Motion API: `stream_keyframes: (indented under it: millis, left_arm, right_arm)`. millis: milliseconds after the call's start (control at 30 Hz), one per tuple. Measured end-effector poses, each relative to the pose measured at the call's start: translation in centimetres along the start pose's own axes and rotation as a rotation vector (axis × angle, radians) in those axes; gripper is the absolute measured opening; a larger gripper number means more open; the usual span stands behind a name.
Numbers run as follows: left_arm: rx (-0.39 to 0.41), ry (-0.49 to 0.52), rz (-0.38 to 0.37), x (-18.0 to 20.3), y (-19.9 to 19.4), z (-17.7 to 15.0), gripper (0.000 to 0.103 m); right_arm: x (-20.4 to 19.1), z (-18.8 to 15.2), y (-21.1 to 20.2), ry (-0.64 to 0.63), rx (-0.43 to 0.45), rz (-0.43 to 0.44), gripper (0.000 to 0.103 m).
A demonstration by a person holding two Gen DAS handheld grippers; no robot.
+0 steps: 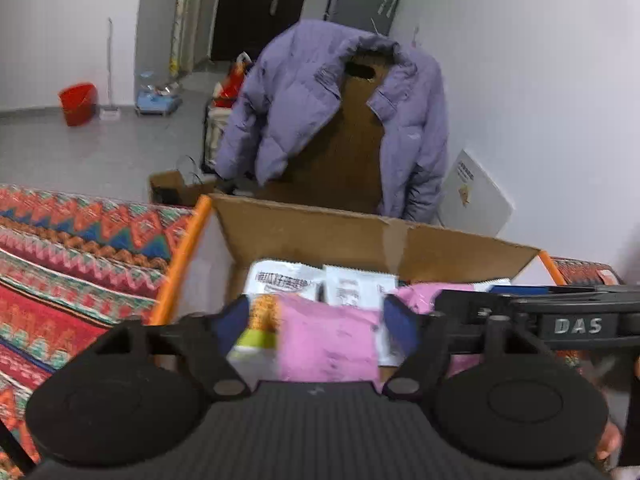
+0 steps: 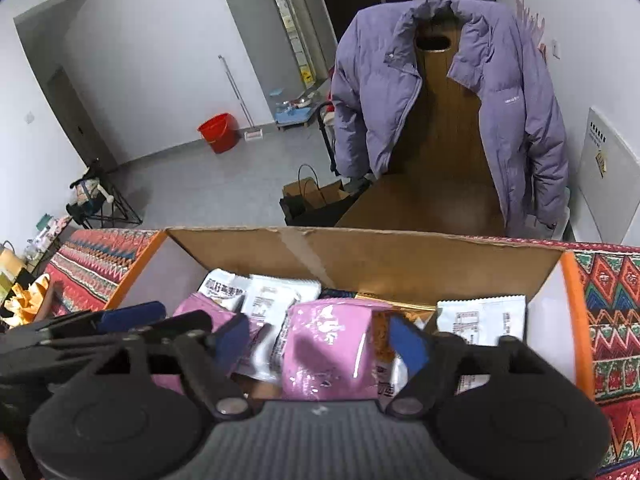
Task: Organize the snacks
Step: 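Carry both pink packets into the red box and open both tools, then withdraw both open tools toward the last pink packet and candy bag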
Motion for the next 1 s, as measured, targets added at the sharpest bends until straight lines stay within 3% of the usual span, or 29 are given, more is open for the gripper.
stream_keyframes:
  millis: [233,500,700,900,1000]
  left_arm:
    - [0.042,0.068,0.042,-1.0,-4.6,0.3,0.082]
    - [0.084,0.120,0.091,-2.3,-13.2,-0.9,0.083]
    - [0.141,0.197,0.068,-1.9,-21.4,-6.3,0.087]
    - [0.176,0.206,0.047,-1.6,-27.6,-13.7,0.088]
    - [0.208,0.198,0.071,-1.7,-30.9,-18.0,0.088]
  right_arm:
    - [-0.6,-0.4,-4.0,-0.064,-0.006,-0.086,0.082]
    - [-2.7,-3.5,-13.8,-0.170,0.047,-0.208,0.089]
    - [-4.6,-8.9,-21.5,-0.222,0.116,-0.236,0.089]
    - [-7.6,-16.2,-27.2,-0.245,0.188,-0.184,0.091]
    - [-8.9,-20.5,-29.2,-0.242,0.226,-0.142,0.091]
Point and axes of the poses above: each gripper's, at about its wrist camera, not at the fingertips, and y roughly the way its jaws point, x to its right, z to its top, the point moved 3 cm from there along y, roughly the way its jaws point, and after that the axes turned 4 degrees about z, right-handed, at the moved point
